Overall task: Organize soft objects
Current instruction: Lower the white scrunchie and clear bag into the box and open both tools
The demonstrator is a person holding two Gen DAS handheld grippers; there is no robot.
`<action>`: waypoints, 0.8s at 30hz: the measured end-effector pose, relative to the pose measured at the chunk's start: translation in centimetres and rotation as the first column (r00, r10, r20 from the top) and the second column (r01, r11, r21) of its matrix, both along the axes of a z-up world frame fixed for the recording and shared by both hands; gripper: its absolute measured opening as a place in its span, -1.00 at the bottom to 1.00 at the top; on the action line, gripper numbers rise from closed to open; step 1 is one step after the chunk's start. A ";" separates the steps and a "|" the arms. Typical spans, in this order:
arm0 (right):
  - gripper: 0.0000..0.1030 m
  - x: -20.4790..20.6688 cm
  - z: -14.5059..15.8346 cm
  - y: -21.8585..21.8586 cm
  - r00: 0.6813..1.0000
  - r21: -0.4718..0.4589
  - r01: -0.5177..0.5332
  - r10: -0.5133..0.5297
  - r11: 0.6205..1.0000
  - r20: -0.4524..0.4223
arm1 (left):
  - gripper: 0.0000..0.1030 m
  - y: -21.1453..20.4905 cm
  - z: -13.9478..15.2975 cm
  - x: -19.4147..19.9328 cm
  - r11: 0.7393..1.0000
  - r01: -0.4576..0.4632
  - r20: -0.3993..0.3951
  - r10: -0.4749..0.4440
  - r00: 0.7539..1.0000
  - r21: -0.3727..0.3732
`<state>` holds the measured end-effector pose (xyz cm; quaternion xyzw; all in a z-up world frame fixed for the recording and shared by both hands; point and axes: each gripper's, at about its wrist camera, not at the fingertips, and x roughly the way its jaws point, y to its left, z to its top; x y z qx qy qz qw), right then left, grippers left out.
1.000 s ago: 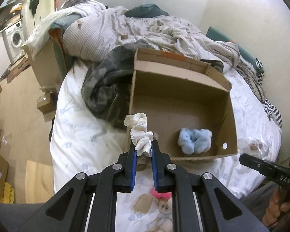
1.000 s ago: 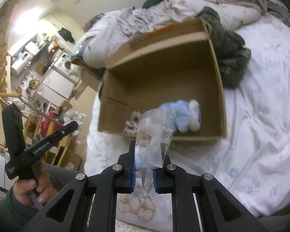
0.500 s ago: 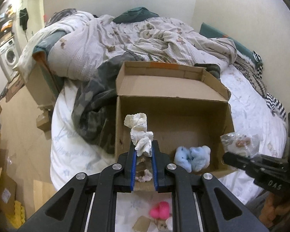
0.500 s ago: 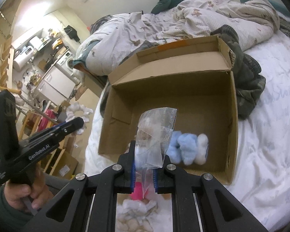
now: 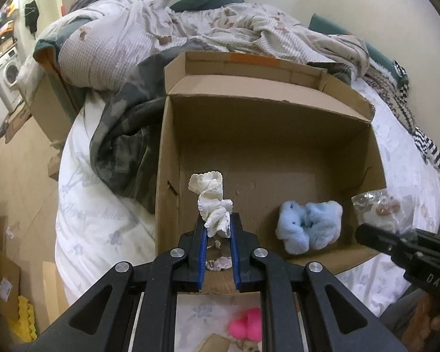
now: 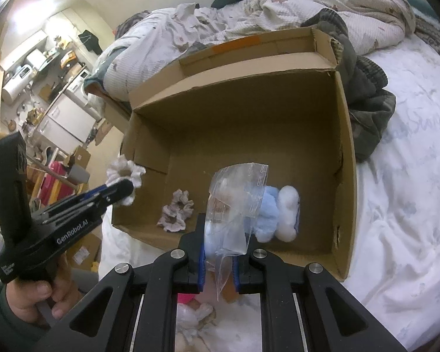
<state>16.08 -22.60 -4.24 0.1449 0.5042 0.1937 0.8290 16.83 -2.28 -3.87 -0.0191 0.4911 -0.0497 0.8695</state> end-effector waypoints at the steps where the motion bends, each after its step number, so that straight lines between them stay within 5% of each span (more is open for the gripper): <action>1: -0.70 0.2 -0.1 0.0 1.000 0.002 0.005 -0.005 1.000 -0.003 | -0.75 0.0 -0.1 0.0 1.000 0.000 -0.001 0.000 1.000 -0.002; 24: -0.70 1.2 -1.4 1.2 0.998 -0.028 -0.024 0.022 0.999 -0.053 | -0.74 -0.6 -0.7 -0.1 1.000 0.027 -0.001 -0.027 1.000 0.010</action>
